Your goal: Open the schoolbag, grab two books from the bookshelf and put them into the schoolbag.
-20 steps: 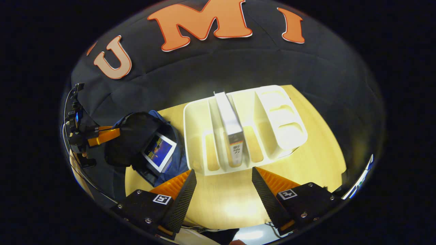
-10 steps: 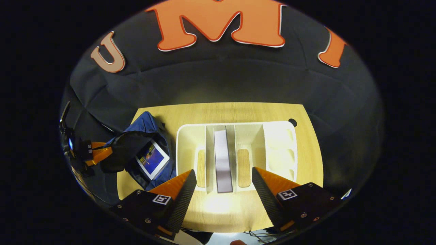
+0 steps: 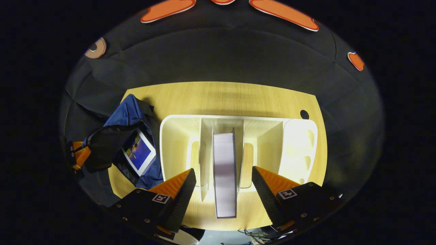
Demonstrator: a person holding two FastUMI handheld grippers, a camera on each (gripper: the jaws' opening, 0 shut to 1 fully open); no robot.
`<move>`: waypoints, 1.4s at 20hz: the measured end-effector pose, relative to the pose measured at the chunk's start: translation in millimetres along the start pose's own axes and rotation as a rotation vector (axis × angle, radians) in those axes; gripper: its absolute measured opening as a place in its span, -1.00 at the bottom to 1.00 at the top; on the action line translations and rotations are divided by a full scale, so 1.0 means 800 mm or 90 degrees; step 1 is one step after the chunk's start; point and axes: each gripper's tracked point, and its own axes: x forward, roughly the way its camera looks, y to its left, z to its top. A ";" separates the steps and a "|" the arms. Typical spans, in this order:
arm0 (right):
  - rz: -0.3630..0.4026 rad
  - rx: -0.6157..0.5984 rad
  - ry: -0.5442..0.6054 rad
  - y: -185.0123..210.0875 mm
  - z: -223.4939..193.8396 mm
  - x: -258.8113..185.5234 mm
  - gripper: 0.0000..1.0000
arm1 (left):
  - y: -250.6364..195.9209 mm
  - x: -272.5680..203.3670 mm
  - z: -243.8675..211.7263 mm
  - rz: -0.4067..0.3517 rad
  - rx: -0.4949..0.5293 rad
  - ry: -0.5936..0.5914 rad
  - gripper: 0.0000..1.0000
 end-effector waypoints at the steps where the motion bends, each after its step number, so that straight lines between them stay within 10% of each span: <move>1: -0.002 -0.002 0.005 0.000 0.000 0.003 0.96 | 0.001 0.000 0.000 0.000 0.000 0.001 -0.99; 5: -0.017 -0.007 0.015 -0.008 0.001 0.011 0.61 | 0.001 0.006 -0.001 -0.005 -0.003 0.005 -0.99; 9: -0.002 0.027 0.016 -0.007 0.003 0.016 -0.44 | 0.000 0.008 -0.003 -0.008 -0.005 0.009 -0.99; 10: -0.007 0.029 0.016 -0.012 0.002 0.015 -0.09 | 0.000 0.009 -0.004 -0.008 -0.006 0.009 -0.99; 12: -0.008 0.036 0.002 -0.010 0.007 0.011 -0.48 | 0.001 0.010 -0.005 -0.007 -0.007 0.009 -0.99; 28: 0.001 0.035 -0.162 -0.014 0.016 -0.193 -0.35 | 0.005 0.011 -0.009 -0.009 -0.012 -0.003 -0.99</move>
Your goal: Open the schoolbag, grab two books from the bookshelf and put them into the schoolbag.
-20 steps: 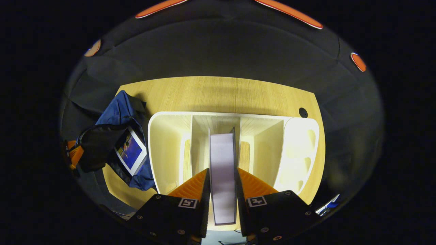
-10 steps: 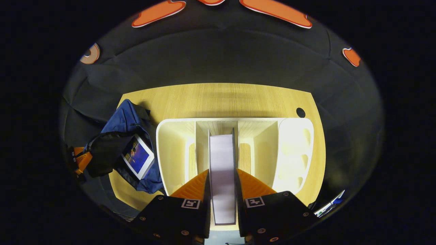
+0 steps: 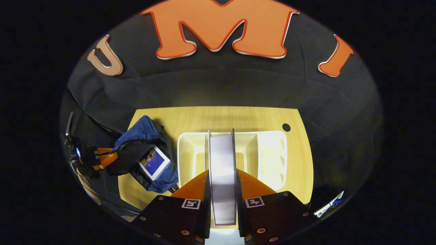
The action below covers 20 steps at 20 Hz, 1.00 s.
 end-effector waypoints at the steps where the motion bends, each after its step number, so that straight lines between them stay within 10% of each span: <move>1: -0.003 0.001 -0.019 -0.004 0.005 -0.019 -0.35 | 0.003 0.002 -0.001 0.004 0.000 0.004 -0.99; 9: 0.144 0.050 -0.116 0.087 0.002 -0.116 -0.37 | 0.006 0.002 -0.001 0.009 0.004 0.004 -0.99; 20: 0.330 0.246 -0.022 0.253 -0.084 0.055 -0.42 | -0.001 -0.015 0.002 0.023 0.015 -0.009 -0.99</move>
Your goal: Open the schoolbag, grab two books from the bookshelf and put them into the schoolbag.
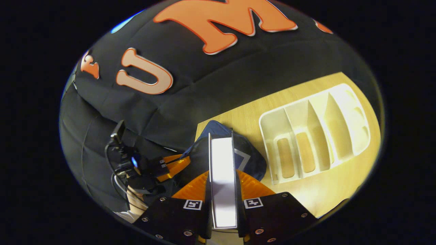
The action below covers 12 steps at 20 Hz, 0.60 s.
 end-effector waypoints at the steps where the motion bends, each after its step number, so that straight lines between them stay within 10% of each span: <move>1: 0.008 0.031 -0.002 -0.007 -0.007 0.022 -0.41 | 0.000 -0.003 0.003 0.004 0.008 0.001 -0.99; 12: 0.104 0.263 -0.075 -0.003 -0.071 0.193 -0.41 | -0.026 -0.019 0.025 -0.016 0.039 -0.009 -0.99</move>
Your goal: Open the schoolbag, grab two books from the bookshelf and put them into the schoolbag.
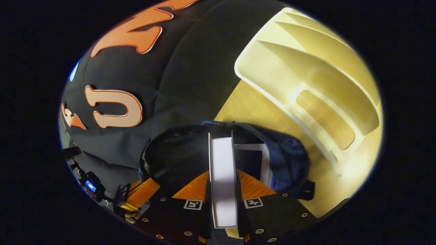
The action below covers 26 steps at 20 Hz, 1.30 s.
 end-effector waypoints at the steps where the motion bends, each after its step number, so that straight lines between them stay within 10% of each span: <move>1: 0.004 0.004 -0.013 0.005 -0.006 0.011 -0.41 | -0.001 -0.001 0.004 0.000 0.005 -0.004 -0.99; 8: -0.025 0.033 0.029 0.010 -0.057 0.066 -0.57 | 0.002 -0.004 0.002 0.003 0.011 -0.011 -0.99; 12: -0.065 -0.026 0.014 0.005 -0.034 0.029 0.92 | 0.011 -0.006 -0.009 0.004 -0.005 -0.013 -0.99; 26: -0.209 -0.282 -0.031 -0.065 0.055 -0.167 0.94 | -0.015 0.013 -0.023 0.003 -0.078 -0.028 -0.98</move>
